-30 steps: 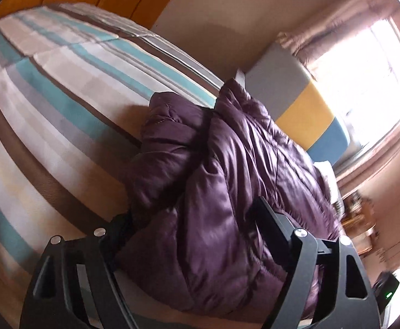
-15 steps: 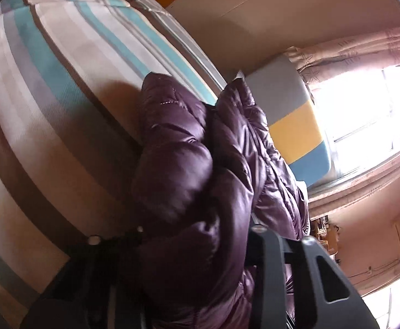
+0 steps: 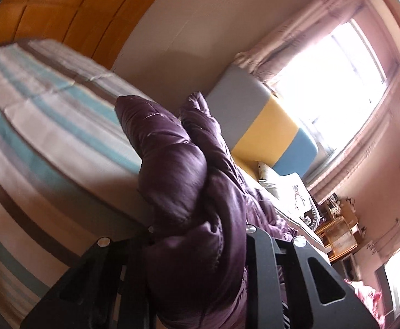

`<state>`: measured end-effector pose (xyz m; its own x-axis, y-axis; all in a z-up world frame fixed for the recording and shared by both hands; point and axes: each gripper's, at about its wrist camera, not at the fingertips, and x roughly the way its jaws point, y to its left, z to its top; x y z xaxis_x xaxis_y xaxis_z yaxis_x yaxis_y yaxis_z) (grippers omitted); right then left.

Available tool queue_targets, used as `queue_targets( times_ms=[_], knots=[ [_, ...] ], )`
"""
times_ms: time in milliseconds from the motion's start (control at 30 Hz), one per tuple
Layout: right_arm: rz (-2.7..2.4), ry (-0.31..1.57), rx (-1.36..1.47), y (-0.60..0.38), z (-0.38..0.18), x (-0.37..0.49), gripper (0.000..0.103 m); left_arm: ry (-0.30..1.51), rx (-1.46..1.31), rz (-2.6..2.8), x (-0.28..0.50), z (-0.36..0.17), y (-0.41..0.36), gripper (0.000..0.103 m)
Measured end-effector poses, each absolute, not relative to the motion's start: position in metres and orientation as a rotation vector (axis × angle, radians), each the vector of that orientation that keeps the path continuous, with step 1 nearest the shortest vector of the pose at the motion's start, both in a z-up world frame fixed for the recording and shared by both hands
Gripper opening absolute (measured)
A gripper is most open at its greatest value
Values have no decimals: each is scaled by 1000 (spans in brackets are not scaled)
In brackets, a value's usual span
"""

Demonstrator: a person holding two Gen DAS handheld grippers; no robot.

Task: Fold large clothes

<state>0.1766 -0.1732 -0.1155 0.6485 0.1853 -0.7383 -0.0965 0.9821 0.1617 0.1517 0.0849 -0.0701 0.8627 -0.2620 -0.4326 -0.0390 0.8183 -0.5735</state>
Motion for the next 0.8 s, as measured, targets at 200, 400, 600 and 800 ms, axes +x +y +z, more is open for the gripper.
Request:
queue_targets(
  times_ms=[200, 400, 600, 800],
  knots=[
    [159, 833, 84, -174, -119, 176, 3, 462, -515, -192, 139, -43, 60, 21],
    [185, 758, 299, -215, -100, 155, 3, 435, -453, -194, 132, -29, 49, 21],
    [-7, 717, 220, -266, -85, 129, 3, 416, -403, -195, 127, -23, 37, 21],
    [-151, 697, 266, -322, -93, 116, 3, 369, -309, -249, 121, -3, 5, 22]
  ],
)
